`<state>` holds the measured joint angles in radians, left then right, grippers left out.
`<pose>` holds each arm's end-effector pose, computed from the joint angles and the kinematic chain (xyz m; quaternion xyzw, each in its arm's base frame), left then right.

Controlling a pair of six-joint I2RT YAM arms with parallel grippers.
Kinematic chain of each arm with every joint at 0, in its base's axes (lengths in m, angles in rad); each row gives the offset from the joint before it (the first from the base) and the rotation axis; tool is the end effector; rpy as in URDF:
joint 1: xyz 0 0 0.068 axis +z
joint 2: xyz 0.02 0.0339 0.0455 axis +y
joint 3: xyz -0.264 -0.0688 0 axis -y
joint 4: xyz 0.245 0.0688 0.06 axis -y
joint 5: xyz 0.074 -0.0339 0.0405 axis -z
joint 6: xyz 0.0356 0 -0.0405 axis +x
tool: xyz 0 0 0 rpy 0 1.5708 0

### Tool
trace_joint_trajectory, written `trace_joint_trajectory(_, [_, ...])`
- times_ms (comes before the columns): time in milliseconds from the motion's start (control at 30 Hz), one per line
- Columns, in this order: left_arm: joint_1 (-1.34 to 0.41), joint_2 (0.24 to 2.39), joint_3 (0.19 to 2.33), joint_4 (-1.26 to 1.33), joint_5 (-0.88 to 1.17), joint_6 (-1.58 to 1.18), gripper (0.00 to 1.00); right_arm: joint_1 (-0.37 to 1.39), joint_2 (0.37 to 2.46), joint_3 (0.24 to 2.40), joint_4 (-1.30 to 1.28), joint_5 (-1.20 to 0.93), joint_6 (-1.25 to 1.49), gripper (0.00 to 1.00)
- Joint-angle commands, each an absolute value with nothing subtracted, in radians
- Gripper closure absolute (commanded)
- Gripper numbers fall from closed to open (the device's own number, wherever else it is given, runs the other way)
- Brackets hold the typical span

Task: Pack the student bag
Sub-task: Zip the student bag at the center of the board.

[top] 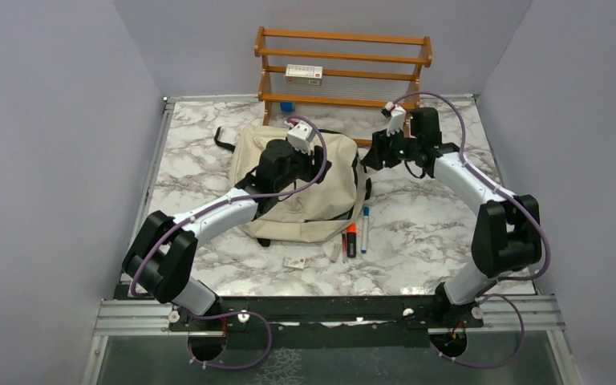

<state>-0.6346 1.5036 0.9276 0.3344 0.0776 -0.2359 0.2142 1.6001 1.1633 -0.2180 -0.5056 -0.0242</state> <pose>0.2776 -0.2078 0.2676 0.1792 0.7663 -0.2875 0.5459 0.3467 0.0931 0.2641 -0.2131 0.8491 0.2639 0.4049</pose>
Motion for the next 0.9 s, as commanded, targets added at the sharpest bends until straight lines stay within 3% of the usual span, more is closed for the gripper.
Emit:
trace_joint_trajectory(0, [-0.629,1.481,0.936,0.336,0.087,-0.229,0.40,0.193,1.659,1.212,-0.307,-0.646,-0.154,0.48])
trace_joint_trajectory(333, [-0.629,1.479,0.931,0.336,0.095,-0.229,0.40,0.187,1.770,1.288,-0.315,-0.813,-0.228,0.57])
trace_joint_trajectory(667, [-0.629,1.494,0.947,0.334,0.074,-0.223,0.40,0.187,1.722,1.256,-0.311,-0.743,-0.201,0.97])
trace_joint_trajectory(867, [-0.626,1.546,1.018,0.320,0.044,-0.240,0.39,0.187,1.622,1.213,-0.310,-0.706,-0.130,1.00])
